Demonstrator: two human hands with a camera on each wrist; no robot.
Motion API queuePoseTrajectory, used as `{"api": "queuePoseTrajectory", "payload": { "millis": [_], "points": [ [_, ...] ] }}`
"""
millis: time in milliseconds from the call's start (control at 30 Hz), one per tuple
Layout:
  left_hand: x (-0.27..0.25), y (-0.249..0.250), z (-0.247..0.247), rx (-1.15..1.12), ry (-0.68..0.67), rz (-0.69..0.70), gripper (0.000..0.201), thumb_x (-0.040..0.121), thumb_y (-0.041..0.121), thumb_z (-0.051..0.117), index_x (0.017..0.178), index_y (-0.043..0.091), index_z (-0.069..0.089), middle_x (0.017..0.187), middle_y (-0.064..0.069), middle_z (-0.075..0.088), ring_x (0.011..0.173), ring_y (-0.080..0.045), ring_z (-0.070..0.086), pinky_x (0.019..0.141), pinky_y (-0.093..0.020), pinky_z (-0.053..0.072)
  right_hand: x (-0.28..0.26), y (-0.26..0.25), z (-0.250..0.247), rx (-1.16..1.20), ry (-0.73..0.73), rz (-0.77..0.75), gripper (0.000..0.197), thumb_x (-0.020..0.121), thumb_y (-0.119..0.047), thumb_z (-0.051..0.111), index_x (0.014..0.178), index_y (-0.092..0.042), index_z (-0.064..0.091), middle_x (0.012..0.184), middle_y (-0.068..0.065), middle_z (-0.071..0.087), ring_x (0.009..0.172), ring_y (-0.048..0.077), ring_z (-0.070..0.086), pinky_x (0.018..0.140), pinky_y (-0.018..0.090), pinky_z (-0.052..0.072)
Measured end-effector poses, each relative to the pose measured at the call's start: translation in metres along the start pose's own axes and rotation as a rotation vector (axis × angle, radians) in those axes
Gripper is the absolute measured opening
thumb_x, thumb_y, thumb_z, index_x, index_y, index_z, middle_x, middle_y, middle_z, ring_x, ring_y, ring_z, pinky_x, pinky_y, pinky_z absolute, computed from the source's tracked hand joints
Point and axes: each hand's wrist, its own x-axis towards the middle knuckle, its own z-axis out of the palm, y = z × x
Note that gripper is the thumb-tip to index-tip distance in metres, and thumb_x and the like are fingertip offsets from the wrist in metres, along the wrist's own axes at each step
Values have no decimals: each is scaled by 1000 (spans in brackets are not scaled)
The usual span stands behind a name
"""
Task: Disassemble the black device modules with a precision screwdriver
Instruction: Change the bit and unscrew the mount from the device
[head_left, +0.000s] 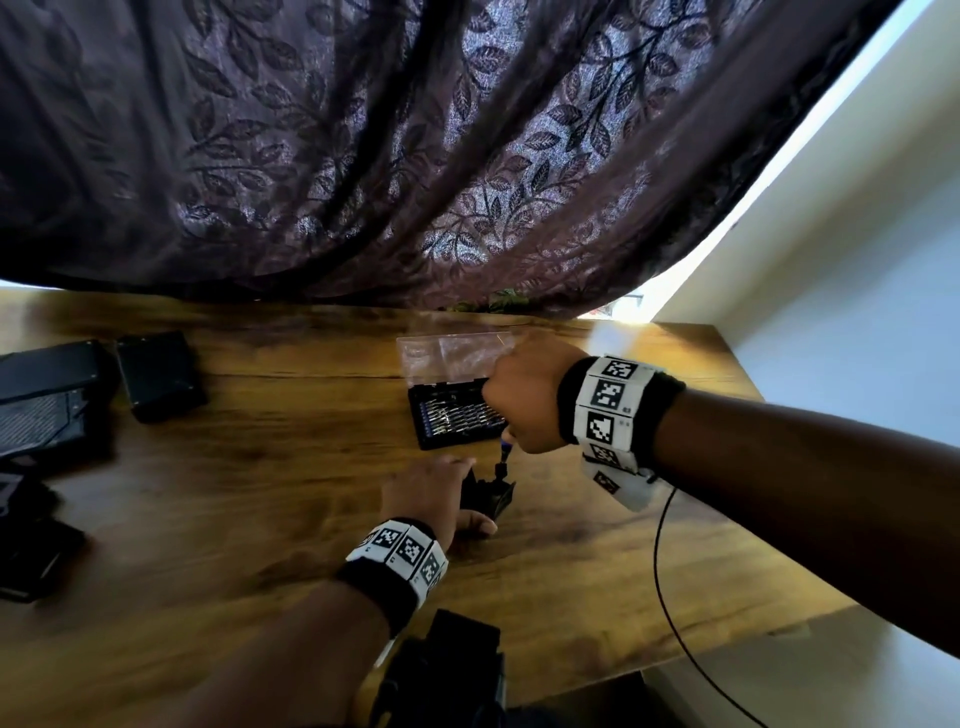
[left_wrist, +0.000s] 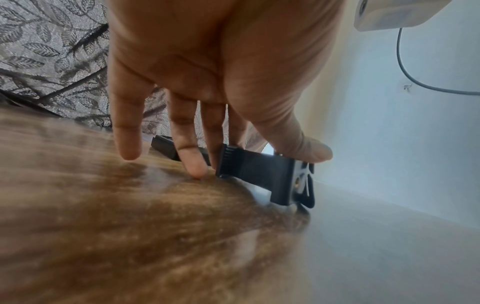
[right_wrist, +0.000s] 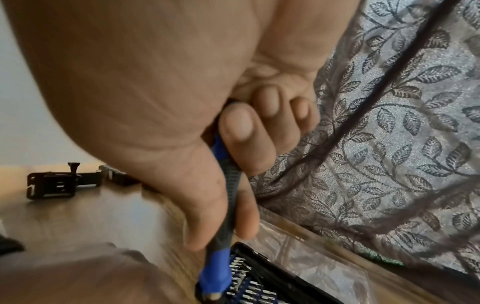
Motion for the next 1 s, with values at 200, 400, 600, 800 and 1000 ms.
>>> {"api": "queuePoseTrajectory", "payload": {
  "millis": [200, 400, 600, 800, 1000],
  "points": [
    [-2, 1, -3, -4, -37, 13, 93, 77, 69, 71, 155, 38, 32, 157, 10, 41, 142, -19, 41, 105, -46, 47, 0, 2, 1, 63, -86, 81, 30, 90, -43, 67, 80, -22, 48, 70, -3, 47, 66, 21, 52, 69, 31, 48],
    [2, 3, -7, 19, -122, 13, 97, 79, 66, 73, 158, 37, 25, 162, 8, 33, 146, -21, 35, 109, -48, 43, -21, 18, 1, 21, 25, 124, 40, 99, -39, 57, 68, -23, 39, 66, -5, 40, 58, 15, 39, 75, 34, 37],
    [7, 10, 0, -48, -150, -5, 98, 78, 57, 80, 156, 29, 28, 157, 2, 38, 141, -23, 41, 112, -42, 40, -43, 67, 77, 636, 567, 263, 29, 94, -52, 55, 114, -39, 70, 96, -10, 60, 93, 12, 55, 81, 30, 39],
    [16, 27, -4, -276, -48, -72, 92, 66, 64, 85, 142, 34, 43, 139, 6, 51, 123, -15, 52, 105, -39, 49, -55, 38, 214, 1534, 644, 547, 50, 87, -68, 45, 79, -23, 65, 73, 2, 67, 70, 27, 60, 68, 47, 48],
    [41, 107, -12, -236, 96, 89, 88, 66, 58, 84, 142, 36, 45, 134, 12, 48, 117, -5, 46, 95, -21, 38, -64, 17, 257, 1868, 560, 440, 67, 64, -80, 68, 103, -26, 54, 95, 2, 67, 84, 25, 70, 71, 43, 61]
  ]
}}
